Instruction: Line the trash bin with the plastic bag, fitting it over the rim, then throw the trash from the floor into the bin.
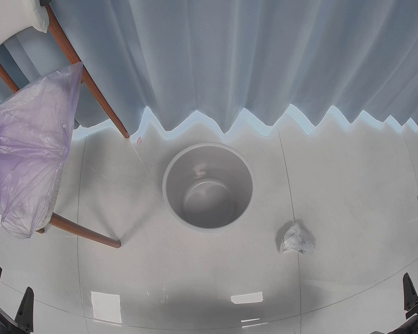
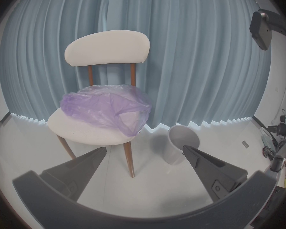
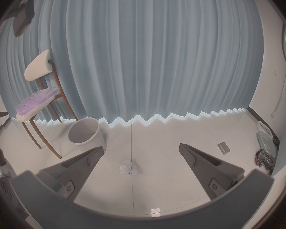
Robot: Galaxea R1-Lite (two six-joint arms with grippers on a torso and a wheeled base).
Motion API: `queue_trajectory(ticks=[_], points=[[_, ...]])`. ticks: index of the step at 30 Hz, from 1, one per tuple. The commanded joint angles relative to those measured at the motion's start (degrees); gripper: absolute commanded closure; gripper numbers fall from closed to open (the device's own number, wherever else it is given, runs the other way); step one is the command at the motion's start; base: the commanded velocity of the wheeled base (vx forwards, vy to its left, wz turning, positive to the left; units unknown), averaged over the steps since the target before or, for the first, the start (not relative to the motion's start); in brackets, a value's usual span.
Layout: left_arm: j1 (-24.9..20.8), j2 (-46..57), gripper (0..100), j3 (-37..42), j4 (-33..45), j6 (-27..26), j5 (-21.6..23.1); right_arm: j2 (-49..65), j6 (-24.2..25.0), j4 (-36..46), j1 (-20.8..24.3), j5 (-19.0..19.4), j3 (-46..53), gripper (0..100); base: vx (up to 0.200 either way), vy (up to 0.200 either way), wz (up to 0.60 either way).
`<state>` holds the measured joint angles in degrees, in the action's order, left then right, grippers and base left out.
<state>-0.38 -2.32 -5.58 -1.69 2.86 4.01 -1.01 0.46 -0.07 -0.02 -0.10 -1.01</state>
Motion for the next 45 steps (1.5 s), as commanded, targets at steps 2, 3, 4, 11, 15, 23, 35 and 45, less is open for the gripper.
queue_trajectory(ticks=[2, 3, 4, 11, 15, 23, 35, 45], points=[[-0.1, -2.6, 0, -2.4, 0.6, 0.0, 1.1, 1.0, 0.0, 0.0, 0.0, 0.0, 1.0, 0, 0.0, 0.0, 0.0], [-0.1, -4.6, 0, -3.2, 0.6, -0.1, 1.6, 1.0, 0.1, 0.0, -0.1, 0.0, 1.0, 0, 0.0, 0.0, 0.0], [-0.1, -5.2, 0, -3.5, 0.5, -0.3, 1.6, 1.0, 0.0, 0.0, -0.1, 0.0, 1.0, 0, 0.0, 0.0, 0.0], [-0.1, -12.1, 0, -8.4, 0.3, -0.5, 2.3, 1.0, 0.1, 0.0, -0.1, 0.0, 1.0, 0, 0.0, 0.0, 0.0], [-0.1, -18.0, 0, -13.1, 0.2, -0.7, 2.3, 1.0, 0.0, 0.0, -0.1, 0.0, 1.0, 0, 0.0, 0.0, 0.0], [-0.2, -24.5, 0, -16.7, 0.6, -1.1, 3.0, 1.0, 0.0, 0.0, 0.0, 0.0, 1.0, 0, 0.0, 0.0, 0.0], [-0.1, -29.1, 0, -16.8, 0.4, -3.3, 3.8, 1.0, 0.0, 0.0, 0.0, 0.0, 1.0, 0, 0.0, 0.0, 0.0], [-0.2, -33.3, 0, -18.7, -0.5, -3.4, 3.9, 1.0, 0.1, 0.0, 0.0, 0.0, 1.0, 0, 0.0, 0.0, 0.0]])
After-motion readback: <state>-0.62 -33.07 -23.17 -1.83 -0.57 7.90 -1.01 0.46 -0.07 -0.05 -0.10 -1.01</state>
